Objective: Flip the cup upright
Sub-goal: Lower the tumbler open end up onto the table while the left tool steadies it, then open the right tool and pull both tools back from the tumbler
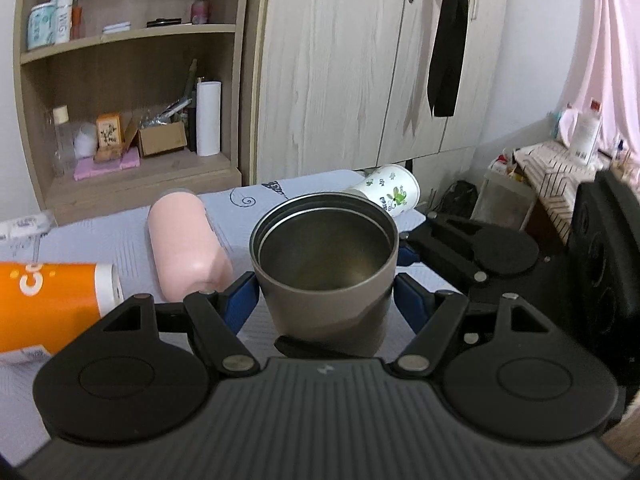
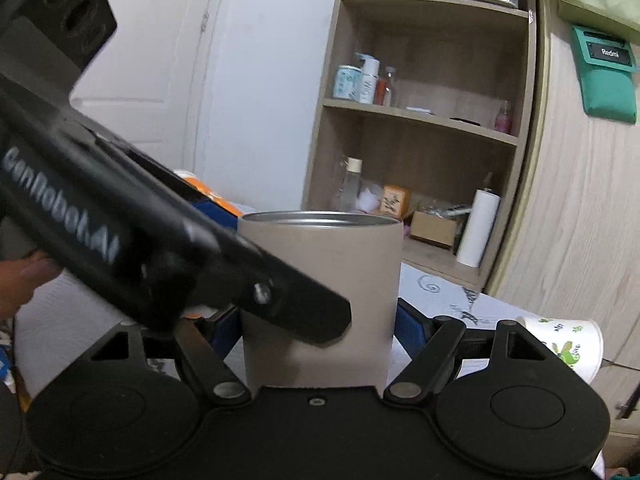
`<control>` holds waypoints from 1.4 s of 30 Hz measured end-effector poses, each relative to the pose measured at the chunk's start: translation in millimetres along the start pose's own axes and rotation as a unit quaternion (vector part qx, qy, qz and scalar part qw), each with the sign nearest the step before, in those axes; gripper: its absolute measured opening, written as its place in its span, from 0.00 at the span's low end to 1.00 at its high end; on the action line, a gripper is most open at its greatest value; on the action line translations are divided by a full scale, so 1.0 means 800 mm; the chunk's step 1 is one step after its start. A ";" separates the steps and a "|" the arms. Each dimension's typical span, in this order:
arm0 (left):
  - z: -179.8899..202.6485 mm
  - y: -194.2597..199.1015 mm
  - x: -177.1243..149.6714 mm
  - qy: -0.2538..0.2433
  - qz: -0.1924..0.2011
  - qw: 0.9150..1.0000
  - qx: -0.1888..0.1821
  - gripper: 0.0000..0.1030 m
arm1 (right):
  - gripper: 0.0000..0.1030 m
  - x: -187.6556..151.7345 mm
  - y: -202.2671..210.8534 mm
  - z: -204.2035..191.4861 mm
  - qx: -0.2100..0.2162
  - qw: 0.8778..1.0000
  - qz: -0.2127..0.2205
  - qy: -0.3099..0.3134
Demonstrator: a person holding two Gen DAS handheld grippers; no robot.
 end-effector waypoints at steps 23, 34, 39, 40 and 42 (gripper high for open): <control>0.019 -0.011 -0.016 0.080 -0.006 0.997 -0.021 0.75 | 0.86 -0.015 0.019 0.017 -0.018 0.999 -0.015 -0.047; 0.005 0.052 -0.028 0.123 0.026 0.991 0.042 0.86 | 0.86 -0.024 0.063 0.001 -0.035 0.995 -0.004 -0.096; 0.001 0.092 -0.035 0.139 0.041 0.985 0.093 0.91 | 0.86 -0.018 0.093 -0.013 -0.050 0.994 0.011 -0.098; 0.001 0.099 -0.036 0.140 0.041 0.983 0.111 0.91 | 0.86 -0.016 0.101 -0.018 -0.054 0.994 0.016 -0.095; 0.003 0.114 -0.039 0.133 0.045 0.980 0.140 0.91 | 0.86 -0.010 0.116 -0.025 -0.058 0.994 0.027 -0.090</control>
Point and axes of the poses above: each gripper's, at about its wrist camera, not at the fingertips, and y roughly against the way its jaws point, z to its right, x to its top, the point moved 3 cm from there along -y, roughly the way its jaws point, and after that the axes turned 13 degrees about x, right-handed, at the moved point
